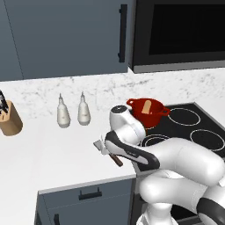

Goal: Put the garlic and squash in the pot. Retrieve the spatula and lightly stir the vegetables in the pot.

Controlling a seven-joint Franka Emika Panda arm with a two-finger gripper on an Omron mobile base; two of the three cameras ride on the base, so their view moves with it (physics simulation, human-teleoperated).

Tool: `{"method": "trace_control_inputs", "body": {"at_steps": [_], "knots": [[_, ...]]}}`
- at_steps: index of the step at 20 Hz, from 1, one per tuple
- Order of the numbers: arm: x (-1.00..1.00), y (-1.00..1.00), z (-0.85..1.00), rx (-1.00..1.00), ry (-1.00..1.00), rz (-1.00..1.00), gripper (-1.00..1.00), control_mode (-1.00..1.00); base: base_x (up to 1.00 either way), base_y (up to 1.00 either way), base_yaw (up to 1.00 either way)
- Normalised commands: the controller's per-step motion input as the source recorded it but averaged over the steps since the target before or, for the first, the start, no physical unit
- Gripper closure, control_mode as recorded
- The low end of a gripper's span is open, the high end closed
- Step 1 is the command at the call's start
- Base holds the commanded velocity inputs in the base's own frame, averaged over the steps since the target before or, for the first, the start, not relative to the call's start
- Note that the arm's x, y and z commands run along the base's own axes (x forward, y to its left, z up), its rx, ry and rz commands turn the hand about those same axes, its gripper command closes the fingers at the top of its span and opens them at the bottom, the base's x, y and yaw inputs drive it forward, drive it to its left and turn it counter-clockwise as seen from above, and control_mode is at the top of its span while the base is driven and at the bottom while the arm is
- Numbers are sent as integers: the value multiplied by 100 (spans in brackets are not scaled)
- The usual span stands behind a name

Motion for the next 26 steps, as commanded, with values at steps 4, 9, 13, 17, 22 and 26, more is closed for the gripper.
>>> {"method": "trace_control_inputs", "body": {"at_steps": [4, 9, 13, 17, 22, 26], "knots": [[0, 0, -35, 9, 0, 24, -100, -100, 0, 0, 0], [2, 0, -38, 4, 0, 21, -100, -100, 0, 0, 0], [25, 0, -34, 1, 0, 14, -100, -100, 0, 0, 0], [28, 1, -34, 0, 0, 11, -100, -100, 0, 0, 0], [18, 4, -33, 0, 0, 9, -100, -100, 0, 0, 0], [0, 0, -35, 0, 0, 6, -100, -100, 0, 0, 0]]}}
